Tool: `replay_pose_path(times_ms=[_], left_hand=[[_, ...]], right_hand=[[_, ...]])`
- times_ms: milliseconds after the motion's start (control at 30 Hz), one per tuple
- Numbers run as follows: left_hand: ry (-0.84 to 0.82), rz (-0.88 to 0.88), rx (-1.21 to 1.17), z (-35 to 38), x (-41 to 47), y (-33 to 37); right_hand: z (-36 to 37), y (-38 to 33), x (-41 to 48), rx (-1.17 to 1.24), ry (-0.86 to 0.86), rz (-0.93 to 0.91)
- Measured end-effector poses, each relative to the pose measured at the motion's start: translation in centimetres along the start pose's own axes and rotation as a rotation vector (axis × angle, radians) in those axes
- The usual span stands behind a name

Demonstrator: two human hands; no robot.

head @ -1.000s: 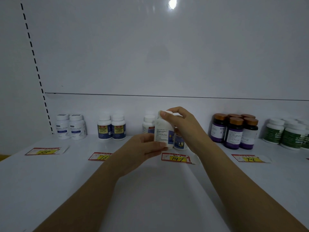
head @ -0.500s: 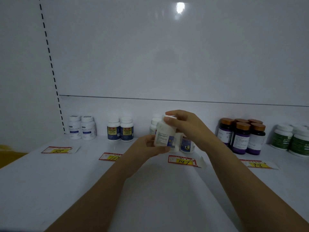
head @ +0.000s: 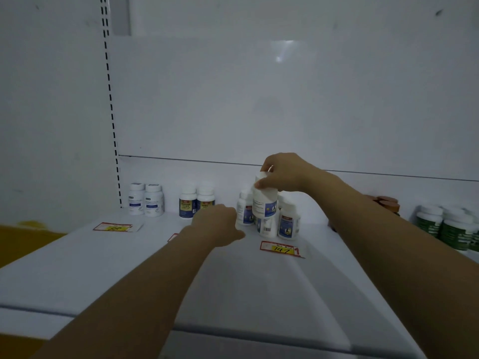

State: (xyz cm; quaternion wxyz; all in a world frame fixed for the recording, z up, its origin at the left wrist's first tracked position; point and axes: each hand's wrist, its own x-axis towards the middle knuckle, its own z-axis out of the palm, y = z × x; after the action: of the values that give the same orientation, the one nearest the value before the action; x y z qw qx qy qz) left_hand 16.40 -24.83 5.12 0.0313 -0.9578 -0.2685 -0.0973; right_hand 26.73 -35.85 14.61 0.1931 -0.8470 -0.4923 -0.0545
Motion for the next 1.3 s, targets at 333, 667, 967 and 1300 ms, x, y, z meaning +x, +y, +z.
replay_pose_path(times_ms=[333,667,967,1300], left_hand=[[0.017,-0.053,0.007,-0.1,-2.1,-0.3],[0.052,-0.225,0.042,-2.3,-5.9,-8.1],[0.033,-0.432,0.122,-4.0,-14.5,-21.0],[-0.049,-0.711,0.118,-2.3,-26.5,-36.8]], right_hand=[[-0.4,-1.2,-1.3,0.01,-0.063,-0.009],[0.6,-9.7,0.5,0.105,-0.047,-0.196],[5.9,-24.1,2.2,0.242,-0.118,-0.387],[14.1,-42.0,2.7,0.279,-0.219,-0.611]])
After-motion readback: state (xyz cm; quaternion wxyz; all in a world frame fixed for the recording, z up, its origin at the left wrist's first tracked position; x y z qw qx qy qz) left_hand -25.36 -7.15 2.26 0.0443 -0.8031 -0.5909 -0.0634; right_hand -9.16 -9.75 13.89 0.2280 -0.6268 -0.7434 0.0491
